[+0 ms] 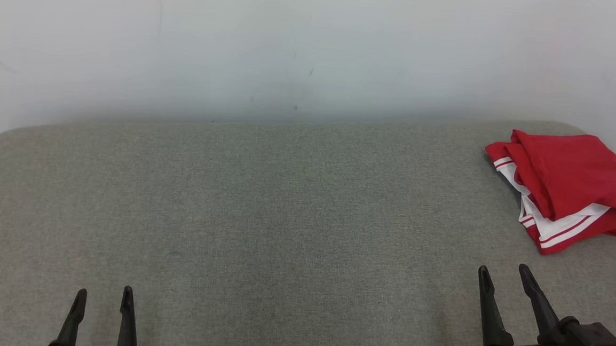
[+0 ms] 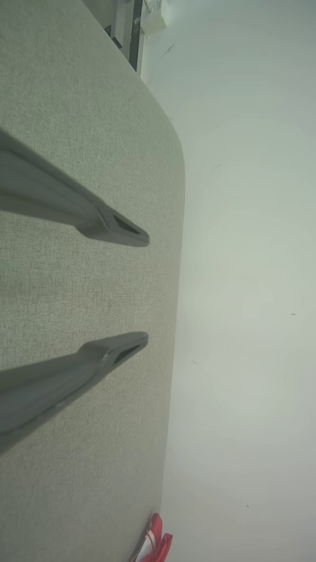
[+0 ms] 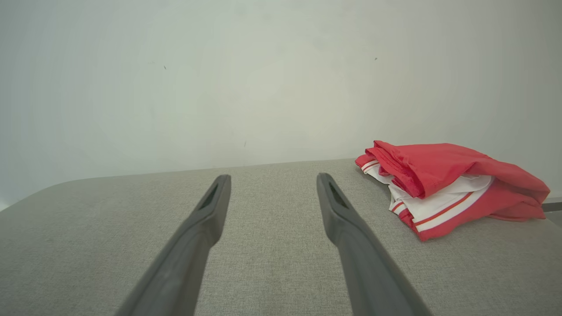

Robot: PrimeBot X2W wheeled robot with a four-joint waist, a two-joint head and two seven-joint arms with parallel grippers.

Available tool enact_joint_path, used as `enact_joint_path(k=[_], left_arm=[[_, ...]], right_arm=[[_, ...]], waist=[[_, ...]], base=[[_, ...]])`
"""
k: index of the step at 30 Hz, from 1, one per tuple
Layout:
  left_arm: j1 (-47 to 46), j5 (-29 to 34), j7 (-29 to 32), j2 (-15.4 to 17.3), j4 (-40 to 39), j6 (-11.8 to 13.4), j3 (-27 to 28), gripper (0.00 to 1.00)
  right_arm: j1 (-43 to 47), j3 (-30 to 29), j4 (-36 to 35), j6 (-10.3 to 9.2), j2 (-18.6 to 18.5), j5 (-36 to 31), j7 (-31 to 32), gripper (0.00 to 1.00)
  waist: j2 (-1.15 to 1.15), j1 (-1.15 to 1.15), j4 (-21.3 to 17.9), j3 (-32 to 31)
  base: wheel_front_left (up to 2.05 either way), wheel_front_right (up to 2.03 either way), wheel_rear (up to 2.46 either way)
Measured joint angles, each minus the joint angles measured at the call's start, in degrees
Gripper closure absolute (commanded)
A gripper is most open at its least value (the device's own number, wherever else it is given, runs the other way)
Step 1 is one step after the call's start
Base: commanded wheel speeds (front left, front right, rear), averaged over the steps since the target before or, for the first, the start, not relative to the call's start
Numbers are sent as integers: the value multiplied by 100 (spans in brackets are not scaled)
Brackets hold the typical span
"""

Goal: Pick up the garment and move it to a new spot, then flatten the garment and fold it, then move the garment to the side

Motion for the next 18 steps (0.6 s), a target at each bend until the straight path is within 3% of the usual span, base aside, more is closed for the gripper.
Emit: enact_joint_path(k=[4, 5, 11, 18], left_arm=[[-2, 13, 0, 0, 2, 78, 45, 0], [0, 24, 0, 0, 18, 86, 48, 100], [82, -45, 60, -56, 335, 76, 38, 100], [38, -840, 289, -56, 412, 43, 74, 100]], right_arm=[[2, -5, 19, 0, 3, 1, 0, 0], [5, 0, 34, 1, 7, 1, 0, 100], [225, 29, 294, 1, 70, 101, 49, 100], [211, -65, 301, 1, 119, 809, 236, 100]], waist=[[0, 0, -7, 4], [0, 0, -12, 7], [0, 0, -9, 8], [0, 0, 0, 15]], base=[[0, 0, 0], [0, 0, 0], [0, 0, 0], [0, 0, 0]])
